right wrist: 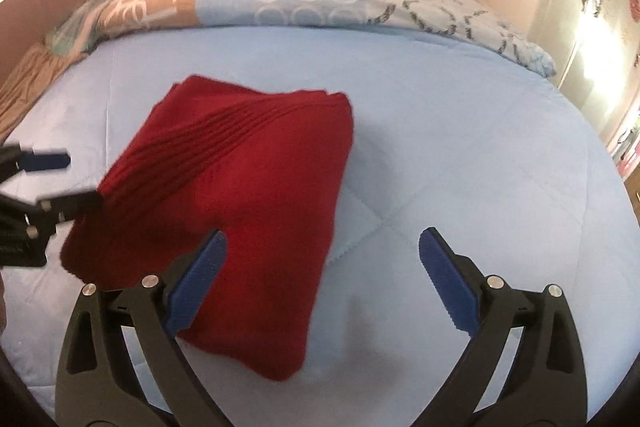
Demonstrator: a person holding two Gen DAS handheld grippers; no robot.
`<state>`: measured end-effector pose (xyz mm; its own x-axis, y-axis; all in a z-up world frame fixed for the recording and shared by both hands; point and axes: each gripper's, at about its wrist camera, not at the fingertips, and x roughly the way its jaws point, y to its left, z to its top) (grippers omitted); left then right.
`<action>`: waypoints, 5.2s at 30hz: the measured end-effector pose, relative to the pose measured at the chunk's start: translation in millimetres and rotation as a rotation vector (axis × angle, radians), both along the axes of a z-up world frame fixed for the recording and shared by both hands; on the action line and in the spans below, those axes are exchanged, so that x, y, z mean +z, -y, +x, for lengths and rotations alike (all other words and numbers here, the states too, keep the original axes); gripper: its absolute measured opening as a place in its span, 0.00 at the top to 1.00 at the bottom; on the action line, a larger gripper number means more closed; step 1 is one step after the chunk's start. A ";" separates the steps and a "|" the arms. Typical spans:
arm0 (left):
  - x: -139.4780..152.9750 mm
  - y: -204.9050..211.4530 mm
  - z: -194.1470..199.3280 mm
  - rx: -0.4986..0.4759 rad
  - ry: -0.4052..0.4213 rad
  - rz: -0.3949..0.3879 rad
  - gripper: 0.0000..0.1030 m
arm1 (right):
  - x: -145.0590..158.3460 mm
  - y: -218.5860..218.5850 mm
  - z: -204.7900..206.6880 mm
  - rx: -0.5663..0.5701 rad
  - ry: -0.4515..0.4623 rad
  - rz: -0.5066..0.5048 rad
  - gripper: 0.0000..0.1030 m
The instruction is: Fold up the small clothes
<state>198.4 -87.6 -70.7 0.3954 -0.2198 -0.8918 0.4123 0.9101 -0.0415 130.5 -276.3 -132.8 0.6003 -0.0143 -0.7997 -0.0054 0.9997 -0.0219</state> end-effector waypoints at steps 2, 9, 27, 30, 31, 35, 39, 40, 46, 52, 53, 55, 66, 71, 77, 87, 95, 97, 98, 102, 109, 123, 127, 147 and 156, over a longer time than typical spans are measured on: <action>-9.9 -1.3 9.1 0.028 -0.007 -0.002 0.15 | -7.5 -2.0 6.9 -0.011 -0.004 -0.008 0.06; -56.1 -20.9 6.9 0.009 0.005 0.031 0.09 | -29.7 2.9 15.8 -0.040 -0.023 0.007 0.06; -13.7 -41.4 -46.2 0.086 0.328 -0.029 0.02 | -7.0 6.5 -45.1 -0.043 0.276 0.114 0.03; 0.7 -50.5 -71.5 0.153 0.395 -0.014 0.02 | -2.9 -8.9 -71.3 -0.031 0.326 0.050 0.03; 2.3 -54.8 -81.2 0.167 0.404 -0.032 0.02 | -2.7 -13.5 -79.1 -0.030 0.345 0.035 0.03; -3.2 -60.2 -105.5 0.184 0.354 -0.043 0.02 | -12.6 -35.0 -102.8 -0.026 0.344 0.014 0.03; 0.7 -59.8 -132.4 0.195 0.371 -0.044 0.02 | -22.5 -44.7 -118.5 -0.060 0.318 0.065 0.03; 2.2 -59.5 -139.5 0.197 0.376 -0.050 0.02 | -24.1 -46.3 -121.8 -0.070 0.313 0.077 0.03; 4.2 -58.8 -161.9 0.198 0.388 -0.069 0.02 | -29.2 -51.6 -143.4 -0.132 0.344 0.119 0.03; 4.8 -59.1 -176.0 0.190 0.395 -0.065 0.02 | -20.5 -55.2 -154.4 -0.134 0.378 0.127 0.03; 5.1 -60.0 -177.4 0.197 0.394 -0.066 0.02 | -19.9 -55.9 -155.1 -0.135 0.381 0.135 0.03; 5.4 -61.6 -178.7 0.209 0.394 -0.070 0.02 | -20.0 -58.0 -156.9 -0.135 0.383 0.146 0.03; 20.8 -71.5 -171.5 0.281 0.376 -0.071 0.02 | -18.0 -72.8 -161.5 -0.098 0.391 0.107 0.03; 30.3 -74.5 -172.4 0.263 0.388 -0.095 0.02 | -13.5 -74.1 -161.7 -0.099 0.398 0.100 0.03; 38.8 -71.5 -179.3 0.237 0.441 -0.061 0.02 | -9.0 -76.0 -162.0 -0.092 0.404 0.088 0.03; 36.0 -70.9 -184.3 0.236 0.453 -0.015 0.02 | -4.5 -74.3 -162.1 -0.096 0.410 0.093 0.03; 35.7 -73.8 -186.2 0.239 0.455 -0.024 0.02 | 3.3 -71.5 -165.8 -0.106 0.425 0.100 0.03; 37.1 -75.6 -185.9 0.243 0.458 -0.030 0.02 | 6.5 -70.6 -167.8 -0.108 0.434 0.101 0.03; 38.3 -76.2 -185.9 0.246 0.461 -0.033 0.02 | 8.0 -70.4 -168.6 -0.107 0.438 0.100 0.03; 39.9 -77.7 -185.4 0.246 0.468 -0.035 0.02 | 13.0 -71.8 -169.6 -0.107 0.450 0.097 0.03; 43.7 -76.8 -186.4 0.244 0.476 -0.036 0.02 | 19.3 -75.1 -170.6 -0.110 0.461 0.098 0.03; 48.2 -81.3 -184.4 0.259 0.487 -0.029 0.02 | 19.8 -74.6 -171.4 -0.116 0.462 0.101 0.03; 49.3 -81.3 -183.4 0.256 0.493 -0.026 0.02 | 18.6 -72.6 -171.9 -0.121 0.460 0.103 0.03; 50.0 -77.2 -182.9 0.247 0.509 -0.014 0.02 | 15.9 -71.5 -171.1 -0.114 0.452 0.086 0.03; 50.9 -79.4 -182.7 0.259 0.506 -0.018 0.02 | 16.6 -70.6 -170.7 -0.114 0.453 0.084 0.03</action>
<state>15.7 -8.2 -19.8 0.8157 -0.0724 -0.5739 0.1484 0.9851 0.0867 -40.2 -205.7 -116.3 0.8872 -0.0468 -0.4591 0.0958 0.9918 0.0842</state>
